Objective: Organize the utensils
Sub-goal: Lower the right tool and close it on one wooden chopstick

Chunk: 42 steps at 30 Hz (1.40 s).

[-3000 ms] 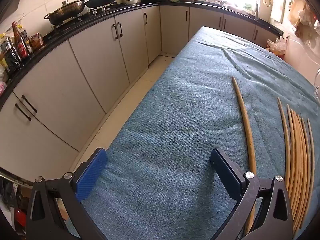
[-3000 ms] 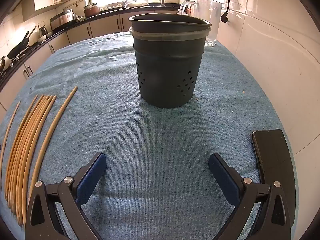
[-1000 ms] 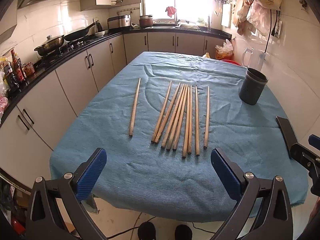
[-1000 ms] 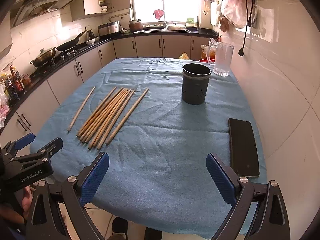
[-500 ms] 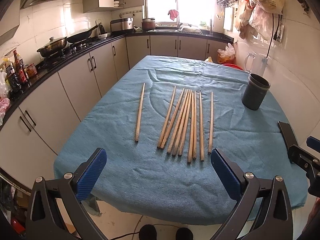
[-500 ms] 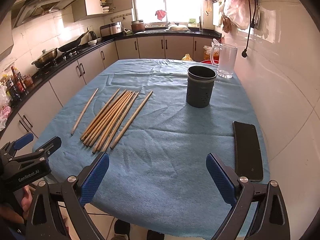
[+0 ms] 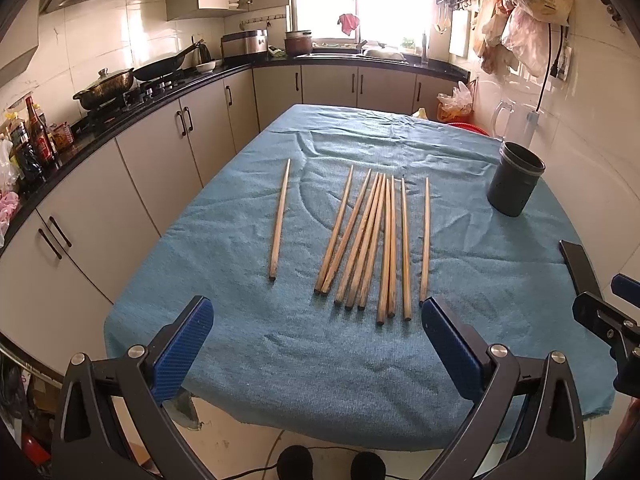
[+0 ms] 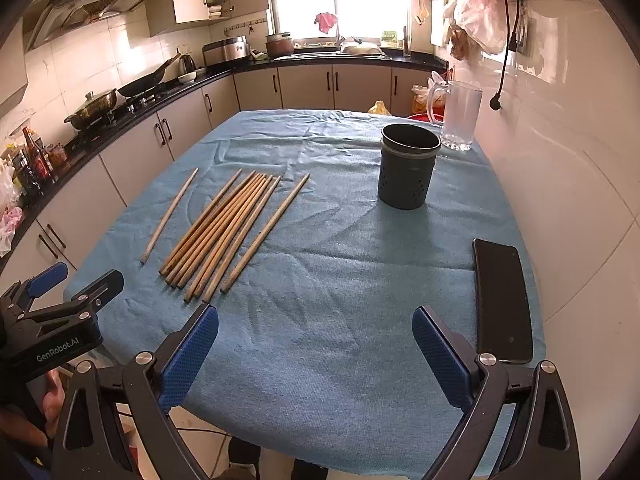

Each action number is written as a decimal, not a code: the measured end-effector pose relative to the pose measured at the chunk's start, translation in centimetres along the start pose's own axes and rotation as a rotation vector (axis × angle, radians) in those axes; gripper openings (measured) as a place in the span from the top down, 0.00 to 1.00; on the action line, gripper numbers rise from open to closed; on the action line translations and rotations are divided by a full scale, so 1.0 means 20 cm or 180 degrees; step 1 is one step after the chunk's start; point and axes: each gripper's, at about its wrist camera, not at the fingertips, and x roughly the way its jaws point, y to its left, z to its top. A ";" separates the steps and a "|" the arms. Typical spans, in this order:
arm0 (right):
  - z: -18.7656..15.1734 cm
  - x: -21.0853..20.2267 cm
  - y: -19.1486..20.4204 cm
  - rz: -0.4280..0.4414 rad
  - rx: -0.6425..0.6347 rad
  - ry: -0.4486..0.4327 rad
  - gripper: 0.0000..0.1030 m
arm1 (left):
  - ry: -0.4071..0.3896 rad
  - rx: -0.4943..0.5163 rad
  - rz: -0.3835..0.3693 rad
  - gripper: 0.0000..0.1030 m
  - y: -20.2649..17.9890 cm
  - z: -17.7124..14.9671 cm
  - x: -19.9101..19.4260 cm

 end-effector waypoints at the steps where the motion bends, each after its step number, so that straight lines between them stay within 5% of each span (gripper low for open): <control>1: 0.00 0.01 0.00 0.0004 0.0003 0.0004 0.04 | -0.0003 0.0003 0.0001 0.00 0.00 0.00 0.00; 14: 0.06 0.09 -0.06 0.0102 0.0080 0.0075 0.04 | 0.0100 0.0083 0.0083 0.00 -0.01 0.06 0.02; 20: 0.13 0.24 -0.09 0.0105 0.0244 0.0387 0.04 | 0.0357 0.0018 0.0009 0.00 0.16 0.14 0.12; 27: 0.28 0.49 -0.02 0.0280 0.0381 0.0787 0.18 | 0.0683 0.0001 -0.0068 0.01 0.36 0.35 0.34; 29: 0.32 0.59 -0.02 0.0366 0.0588 0.0965 0.28 | 0.0754 0.0004 -0.0142 0.11 0.40 0.40 0.39; 30: 0.34 0.64 -0.02 0.0357 0.0640 0.1020 0.45 | 0.0815 0.0010 -0.0209 0.22 0.42 0.43 0.44; 31: 0.36 0.67 -0.01 0.0314 0.0652 0.1049 0.51 | 0.0845 0.0013 -0.0237 0.27 0.43 0.45 0.46; 42: 0.61 1.02 0.03 0.0102 0.0860 0.1336 0.54 | 0.1489 -0.0187 -0.0773 0.74 0.48 0.63 0.91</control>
